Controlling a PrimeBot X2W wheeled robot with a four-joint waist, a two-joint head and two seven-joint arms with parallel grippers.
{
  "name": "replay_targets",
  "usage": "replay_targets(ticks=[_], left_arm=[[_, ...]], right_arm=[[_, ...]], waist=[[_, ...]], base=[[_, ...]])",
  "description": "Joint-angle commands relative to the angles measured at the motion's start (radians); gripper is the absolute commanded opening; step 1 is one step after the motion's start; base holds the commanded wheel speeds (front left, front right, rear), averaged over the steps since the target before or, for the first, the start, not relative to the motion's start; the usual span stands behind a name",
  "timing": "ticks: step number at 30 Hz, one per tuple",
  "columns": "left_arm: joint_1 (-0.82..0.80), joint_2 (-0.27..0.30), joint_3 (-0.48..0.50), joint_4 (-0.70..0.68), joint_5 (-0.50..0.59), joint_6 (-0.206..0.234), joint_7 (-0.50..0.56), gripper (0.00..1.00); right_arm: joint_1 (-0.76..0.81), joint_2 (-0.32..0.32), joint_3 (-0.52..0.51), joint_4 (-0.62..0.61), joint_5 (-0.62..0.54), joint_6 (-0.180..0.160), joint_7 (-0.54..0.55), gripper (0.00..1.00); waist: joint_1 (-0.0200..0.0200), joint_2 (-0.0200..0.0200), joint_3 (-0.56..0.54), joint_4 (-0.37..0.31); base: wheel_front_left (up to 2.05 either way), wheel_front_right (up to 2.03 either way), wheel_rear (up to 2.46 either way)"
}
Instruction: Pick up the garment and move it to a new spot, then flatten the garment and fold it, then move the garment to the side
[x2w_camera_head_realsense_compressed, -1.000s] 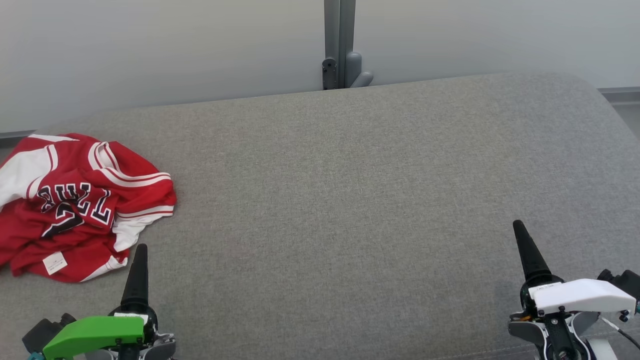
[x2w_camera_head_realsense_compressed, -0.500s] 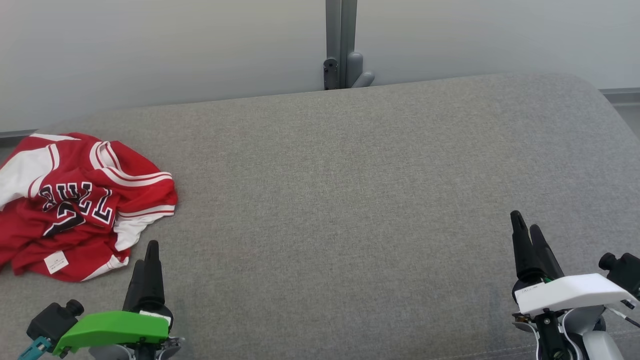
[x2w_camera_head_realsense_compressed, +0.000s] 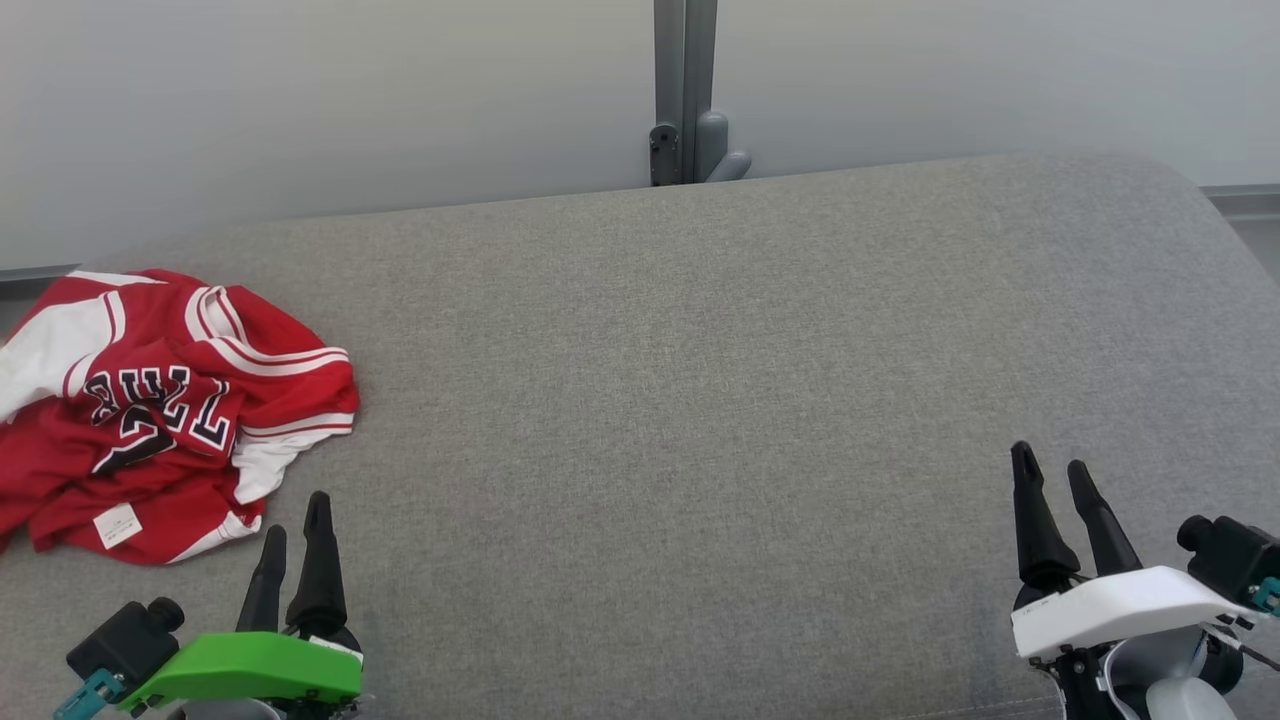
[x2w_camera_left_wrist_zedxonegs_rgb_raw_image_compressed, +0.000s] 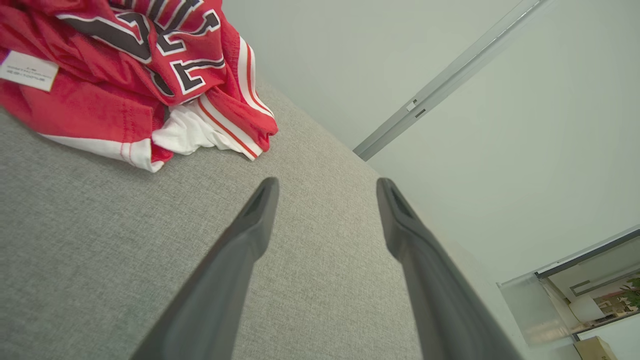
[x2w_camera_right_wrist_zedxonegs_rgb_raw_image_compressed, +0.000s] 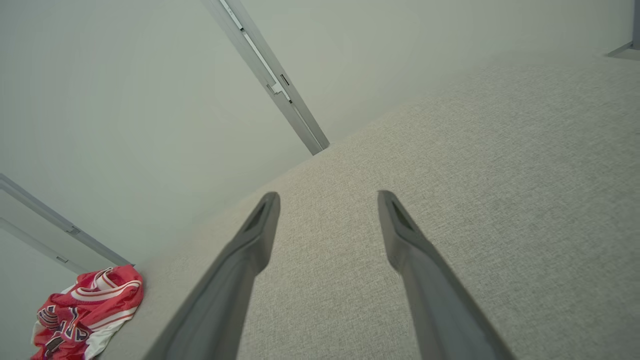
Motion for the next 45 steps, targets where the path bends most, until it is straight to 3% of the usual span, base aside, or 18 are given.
replay_targets(ticks=[1, 27, 45], left_arm=[[0.0, 0.012, -0.002, -0.008, 0.035, 0.0, -0.009, 1.0], [0.03, 0.037, -0.036, 0.016, 0.323, 0.0, -0.079, 1.0], [0.046, 0.077, -0.086, 0.034, 0.474, -0.001, -0.12, 1.0]], right_arm=[[0.002, -0.007, 0.002, -0.007, -0.037, 0.0, -0.011, 1.0], [0.029, -0.009, 0.023, 0.035, -0.328, 0.0, -0.081, 1.0], [0.049, -0.01, 0.005, 0.033, -0.407, 0.0, -0.121, 1.0]], waist=[[0.0, 0.0035, -0.001, 0.001], [0.0, 0.0053, -0.011, 0.006], [0.0, 0.0065, -0.015, 0.007]], base=[[0.0, 0.0, 0.0], [0.0, 0.0, 0.0], [0.0, 0.0, 0.0]])
